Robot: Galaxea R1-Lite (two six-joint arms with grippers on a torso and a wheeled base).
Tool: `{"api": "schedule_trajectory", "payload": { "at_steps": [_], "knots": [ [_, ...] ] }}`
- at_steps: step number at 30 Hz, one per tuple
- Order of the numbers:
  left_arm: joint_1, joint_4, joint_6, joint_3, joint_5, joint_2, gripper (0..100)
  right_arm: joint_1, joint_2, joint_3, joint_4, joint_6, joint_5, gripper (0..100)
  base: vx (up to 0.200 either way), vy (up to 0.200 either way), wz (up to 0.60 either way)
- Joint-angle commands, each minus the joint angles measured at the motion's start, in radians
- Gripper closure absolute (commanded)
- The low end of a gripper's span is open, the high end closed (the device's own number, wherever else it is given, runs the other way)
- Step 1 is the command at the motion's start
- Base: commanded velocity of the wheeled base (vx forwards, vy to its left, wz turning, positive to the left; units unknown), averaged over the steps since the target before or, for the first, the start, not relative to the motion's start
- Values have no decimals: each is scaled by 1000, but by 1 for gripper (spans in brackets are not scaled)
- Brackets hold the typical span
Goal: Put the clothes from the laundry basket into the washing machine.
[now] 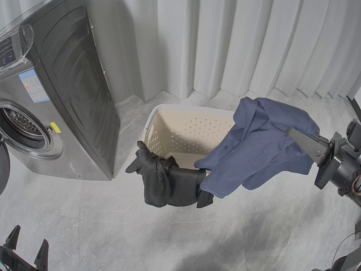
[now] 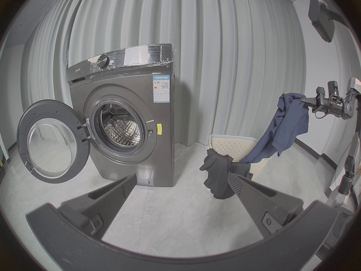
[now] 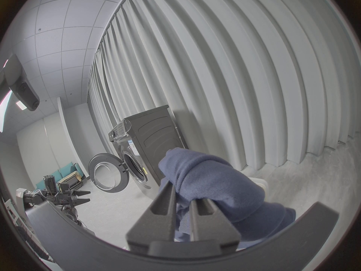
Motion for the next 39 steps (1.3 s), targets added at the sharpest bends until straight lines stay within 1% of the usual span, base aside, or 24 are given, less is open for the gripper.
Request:
{"api": "schedule_trajectory", "payload": {
  "at_steps": [1, 14, 19, 39],
  "knots": [
    [0, 0, -1, 16, 0, -12, 0, 1, 7, 0, 0, 1, 2, 100, 0, 200, 0],
    [0, 0, -4, 16, 0, -12, 0, 3, 17, 0, -1, 1, 3, 100, 0, 200, 0],
    [0, 0, -5, 16, 0, -12, 0, 4, 17, 3, 0, 2, 15, 100, 0, 200, 0],
    [0, 0, -5, 16, 0, -12, 0, 12, 22, 0, -6, 4, 20, 100, 0, 200, 0]
  ]
}}
